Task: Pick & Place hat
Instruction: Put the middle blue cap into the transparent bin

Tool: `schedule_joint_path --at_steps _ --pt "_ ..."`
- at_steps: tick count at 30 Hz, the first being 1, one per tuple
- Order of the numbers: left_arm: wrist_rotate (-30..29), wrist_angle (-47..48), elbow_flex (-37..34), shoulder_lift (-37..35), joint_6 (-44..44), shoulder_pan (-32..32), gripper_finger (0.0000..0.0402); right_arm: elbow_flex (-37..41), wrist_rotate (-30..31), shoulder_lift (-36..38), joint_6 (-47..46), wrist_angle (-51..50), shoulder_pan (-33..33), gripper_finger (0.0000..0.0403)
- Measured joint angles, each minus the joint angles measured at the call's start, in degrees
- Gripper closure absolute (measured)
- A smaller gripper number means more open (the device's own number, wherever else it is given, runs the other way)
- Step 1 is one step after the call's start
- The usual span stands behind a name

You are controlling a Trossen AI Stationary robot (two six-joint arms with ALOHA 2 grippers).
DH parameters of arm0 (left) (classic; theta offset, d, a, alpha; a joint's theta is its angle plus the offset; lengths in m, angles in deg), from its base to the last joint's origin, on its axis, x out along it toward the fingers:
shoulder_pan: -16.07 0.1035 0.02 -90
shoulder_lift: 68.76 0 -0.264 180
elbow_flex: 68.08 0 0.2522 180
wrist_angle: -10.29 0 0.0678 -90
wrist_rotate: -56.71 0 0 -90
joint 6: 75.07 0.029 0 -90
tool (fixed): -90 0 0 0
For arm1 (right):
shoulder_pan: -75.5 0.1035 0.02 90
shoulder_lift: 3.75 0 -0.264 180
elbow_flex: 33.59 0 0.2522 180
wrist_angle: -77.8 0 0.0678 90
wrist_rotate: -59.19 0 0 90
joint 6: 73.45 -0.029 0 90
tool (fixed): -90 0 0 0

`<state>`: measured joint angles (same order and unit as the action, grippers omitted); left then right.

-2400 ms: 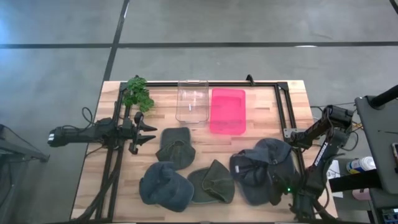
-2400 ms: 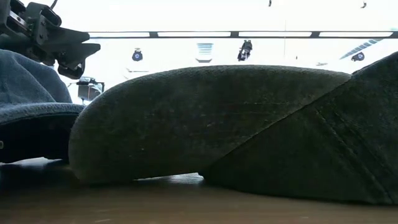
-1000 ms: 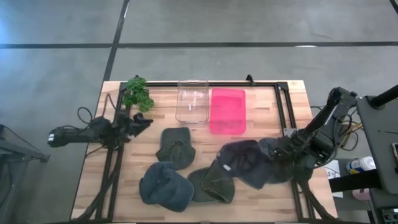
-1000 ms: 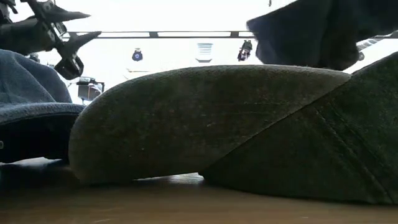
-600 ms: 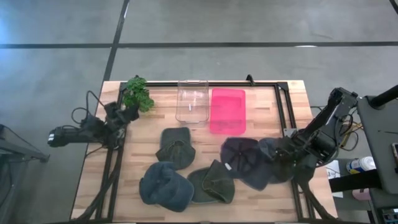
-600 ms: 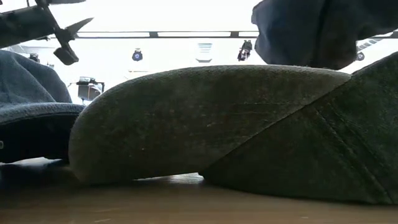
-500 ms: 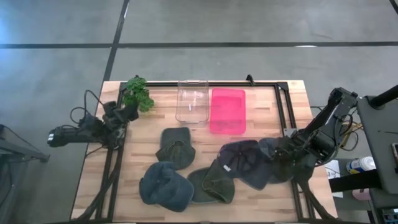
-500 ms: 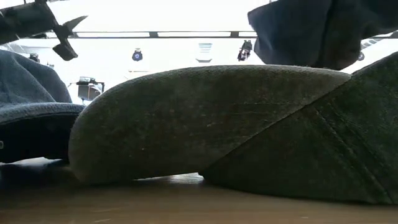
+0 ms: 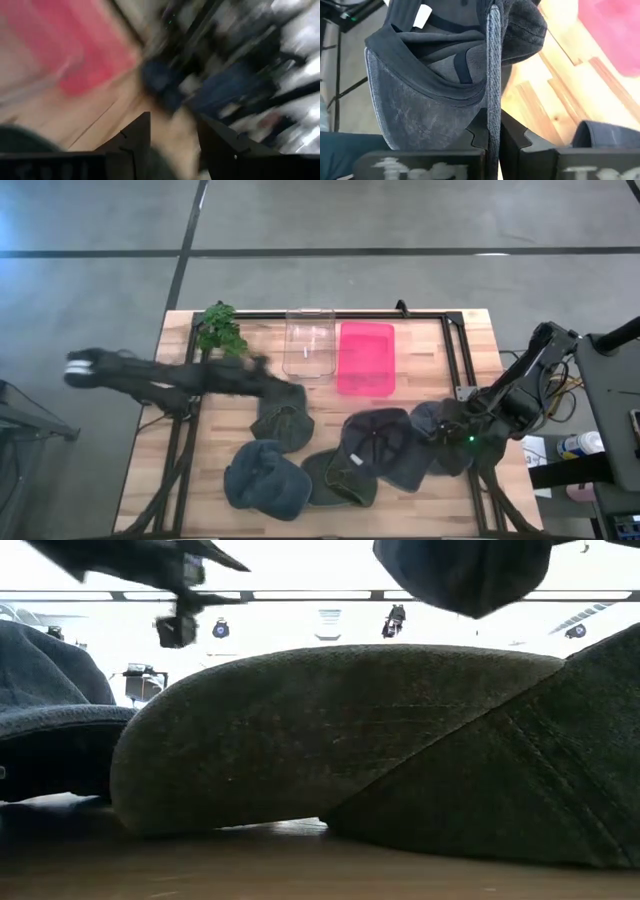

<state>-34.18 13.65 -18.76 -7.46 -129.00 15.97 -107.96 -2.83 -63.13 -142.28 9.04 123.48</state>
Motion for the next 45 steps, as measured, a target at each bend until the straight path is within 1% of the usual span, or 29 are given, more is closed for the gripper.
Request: schedule_joint_path --at_steps 2,4,6,8,9,15,17,20,23,25,28,30,33,38,40,42,45 --pt "3.3 2.0 5.2 9.2 3.2 0.0 0.0248 -0.9 0.0 0.0 0.9 0.0 -0.1 0.039" --pt "7.8 0.0 11.8 16.8 5.7 0.0 0.0248 -1.2 0.1 0.0 1.3 0.1 -0.1 0.039" --pt "13.1 -0.1 17.7 23.6 7.6 0.1 0.0248 -1.0 0.1 -0.1 0.8 0.0 -0.1 0.039" --pt "17.0 0.5 23.3 29.8 8.8 0.1 0.0248 -0.7 0.1 -0.4 -0.6 -0.6 -0.1 0.039" --pt "17.9 1.1 25.9 32.3 9.5 0.0 0.0248 -0.6 0.1 -0.7 -1.1 -0.9 0.0 0.039" --pt "26.2 0.2 41.1 42.5 12.1 -0.6 0.0248 -0.4 0.0 -3.6 -1.9 -1.2 -1.2 0.039" --pt "26.8 3.0 44.6 44.9 13.0 -0.9 0.0248 -0.4 -1.3 -5.1 -3.4 -2.9 -1.7 0.039" --pt "26.7 7.1 49.6 46.4 15.7 -1.3 0.0248 -0.3 0.1 -6.9 -4.6 -4.7 -2.1 0.039" --pt "25.0 15.2 54.1 47.6 17.5 -1.5 0.0248 -0.3 3.1 -7.3 -4.7 -4.8 -3.6 0.039" --pt "22.4 19.8 55.9 49.1 17.5 -1.9 0.0248 0.1 3.3 -7.2 -5.4 -4.8 -5.9 0.039" --pt "16.1 20.7 58.5 50.1 18.6 -2.9 0.0248 1.6 3.2 -7.3 -6.1 -3.8 -8.7 0.039" --pt "11.4 20.7 61.3 50.1 20.2 -3.8 0.0248 2.5 2.8 -7.1 -3.8 -0.2 -10.4 0.039" --pt "4.8 23.3 63.5 51.0 20.8 -4.6 0.0248 3.4 0.3 -7.2 -0.5 5.6 -12.9 0.039" --pt "2.2 27.2 65.7 54.1 20.8 -5.5 0.0248 4.0 -0.6 -9.5 3.1 9.4 -16.5 0.039" --pt "-0.4 32.3 66.5 54.3 21.0 -5.9 0.0248 4.0 -0.6 -9.7 6.6 12.8 -17.1 0.039" --pt "-3.7 36.4 66.2 54.5 20.9 -6.4 0.0248 4.0 -1.0 -9.7 8.2 14.0 -17.1 0.039" --pt "-6.6 37.8 65.0 55.4 22.8 -7.1 0.0248 4.0 -1.4 -9.7 8.3 13.4 -17.0 0.039"
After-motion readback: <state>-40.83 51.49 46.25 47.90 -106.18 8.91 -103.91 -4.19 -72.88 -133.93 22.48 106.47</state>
